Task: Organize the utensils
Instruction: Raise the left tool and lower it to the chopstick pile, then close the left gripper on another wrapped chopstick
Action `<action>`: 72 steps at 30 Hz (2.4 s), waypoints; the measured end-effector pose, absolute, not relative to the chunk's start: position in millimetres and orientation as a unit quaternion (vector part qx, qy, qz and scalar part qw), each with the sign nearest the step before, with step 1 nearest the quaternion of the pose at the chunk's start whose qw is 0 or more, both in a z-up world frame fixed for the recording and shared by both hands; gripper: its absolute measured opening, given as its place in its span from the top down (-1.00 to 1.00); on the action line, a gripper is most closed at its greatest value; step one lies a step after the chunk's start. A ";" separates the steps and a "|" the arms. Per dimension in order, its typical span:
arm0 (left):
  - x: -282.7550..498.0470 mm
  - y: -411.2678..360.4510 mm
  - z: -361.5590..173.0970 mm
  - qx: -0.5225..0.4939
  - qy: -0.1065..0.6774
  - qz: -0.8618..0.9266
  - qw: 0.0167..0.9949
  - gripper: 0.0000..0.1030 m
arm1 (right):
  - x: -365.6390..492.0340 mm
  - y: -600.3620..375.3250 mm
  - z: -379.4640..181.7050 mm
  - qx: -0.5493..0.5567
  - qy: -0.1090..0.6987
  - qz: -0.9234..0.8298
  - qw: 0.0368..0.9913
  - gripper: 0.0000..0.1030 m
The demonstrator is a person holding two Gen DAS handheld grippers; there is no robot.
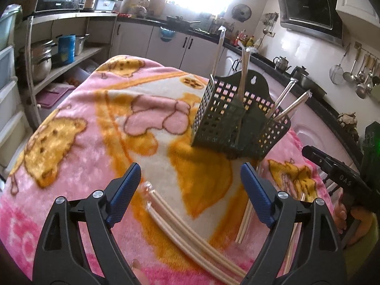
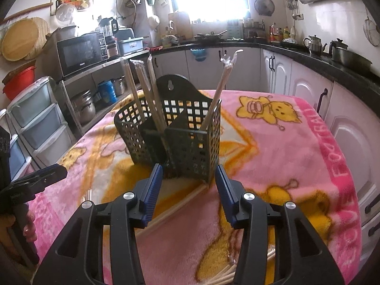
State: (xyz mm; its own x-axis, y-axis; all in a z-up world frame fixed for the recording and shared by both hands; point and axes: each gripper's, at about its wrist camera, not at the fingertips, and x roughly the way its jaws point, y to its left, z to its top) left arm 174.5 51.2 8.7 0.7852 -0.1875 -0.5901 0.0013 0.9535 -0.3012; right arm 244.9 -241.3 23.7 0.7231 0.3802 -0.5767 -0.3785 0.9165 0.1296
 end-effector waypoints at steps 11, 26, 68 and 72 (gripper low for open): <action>153.7 57.3 -10.7 -0.139 0.349 -0.049 0.925 -0.49 | 226.0 -247.1 11.0 -0.006 0.327 0.194 0.925 0.13; 145.8 62.1 -40.4 -0.166 0.392 -0.058 0.903 -0.17 | 215.7 -262.2 -0.8 0.000 0.338 0.181 0.924 0.13; 170.0 109.2 -70.7 -0.312 0.420 -0.058 0.850 0.87 | 238.8 -339.4 -66.5 0.106 0.453 0.114 0.878 0.14; 164.8 114.2 -70.9 -0.310 0.420 -0.053 0.851 0.87 | 247.9 -340.7 -66.1 0.105 0.452 0.107 0.879 0.62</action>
